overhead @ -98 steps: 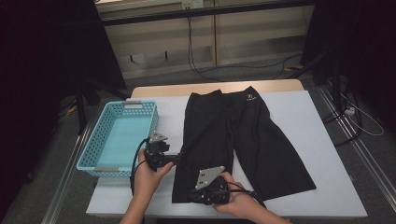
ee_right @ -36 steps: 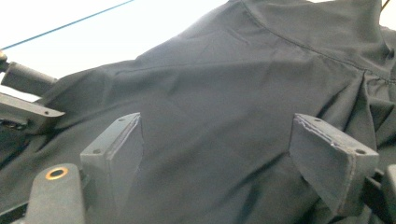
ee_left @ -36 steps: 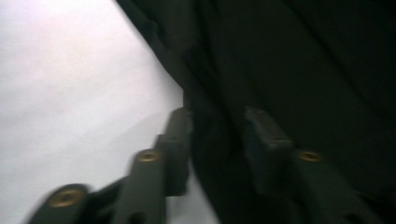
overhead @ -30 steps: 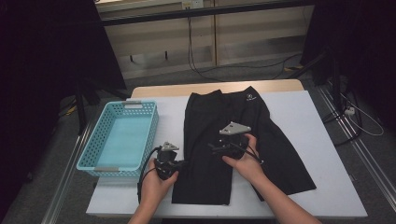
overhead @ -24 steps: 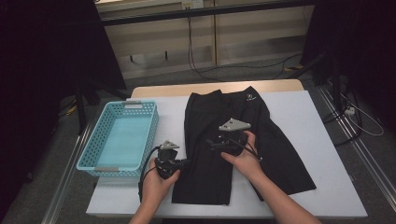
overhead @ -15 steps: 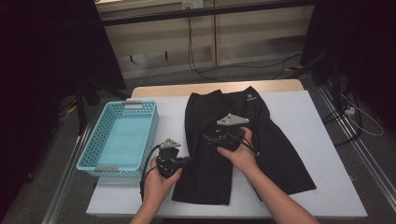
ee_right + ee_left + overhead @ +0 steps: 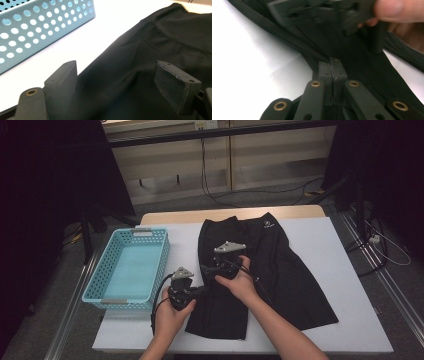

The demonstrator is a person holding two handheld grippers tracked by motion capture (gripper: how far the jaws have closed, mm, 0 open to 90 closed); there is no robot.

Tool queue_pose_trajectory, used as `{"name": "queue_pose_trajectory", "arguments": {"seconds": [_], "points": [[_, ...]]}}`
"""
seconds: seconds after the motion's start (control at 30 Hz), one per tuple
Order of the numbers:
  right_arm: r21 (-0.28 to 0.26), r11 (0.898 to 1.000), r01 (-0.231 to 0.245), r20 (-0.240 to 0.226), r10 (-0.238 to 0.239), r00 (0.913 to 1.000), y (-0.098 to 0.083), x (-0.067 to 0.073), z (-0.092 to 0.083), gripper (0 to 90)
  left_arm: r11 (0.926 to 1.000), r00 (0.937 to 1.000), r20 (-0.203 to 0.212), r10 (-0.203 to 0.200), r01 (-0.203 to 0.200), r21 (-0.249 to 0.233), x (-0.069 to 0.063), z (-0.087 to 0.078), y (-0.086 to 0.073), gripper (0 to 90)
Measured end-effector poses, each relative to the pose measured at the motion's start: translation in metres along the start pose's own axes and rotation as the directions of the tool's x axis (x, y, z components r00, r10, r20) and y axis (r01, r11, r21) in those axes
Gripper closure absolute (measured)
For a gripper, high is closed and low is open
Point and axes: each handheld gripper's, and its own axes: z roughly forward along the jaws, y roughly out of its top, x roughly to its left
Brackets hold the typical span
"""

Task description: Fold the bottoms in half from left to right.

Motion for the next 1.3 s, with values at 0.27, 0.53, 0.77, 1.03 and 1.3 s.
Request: {"name": "queue_pose_trajectory", "arguments": {"seconds": [0.27, 0.53, 0.77, 1.03, 1.3], "points": [[0.096, 0.995, -0.001, -0.039, 0.005, 0.9992, 0.001, 0.007, 0.03, 28.3, 0.9999, 0.9999, 0.009, -0.011, 0.011, -0.004, 0.0, -0.002, 0.0, 89.1], [0.115, 0.993, 0.009, -0.024, -0.006, 0.9997, 0.005, -0.005, 0.029, 88.0, 1.0, 0.9999, 0.017, 0.0, 0.0, -0.002, 0.002, 0.002, 0.0, 89.1], [0.06, 0.998, -0.015, 0.04, 0.013, 0.9991, 0.01, -0.035, -0.025, 89.4, 0.9997, 0.9991, 0.043, 0.0, 0.001, -0.025, -0.002, 0.006, 0.006, 89.2], [0.097, 0.995, 0.011, 0.057, -0.017, 0.9982, -0.017, -0.048, -0.07, 89.1, 0.9998, 0.9974, 0.072, -0.005, 0.007, -0.019, -0.008, 0.016, 0.009, 89.1], [0.105, 0.992, 0.076, 0.069, -0.084, 0.9941, -0.026, -0.045, -0.054, 57.3, 1.0, 0.9963, 0.086, -0.004, 0.003, 0.003, -0.009, 0.023, 0.01, 89.0]]}}
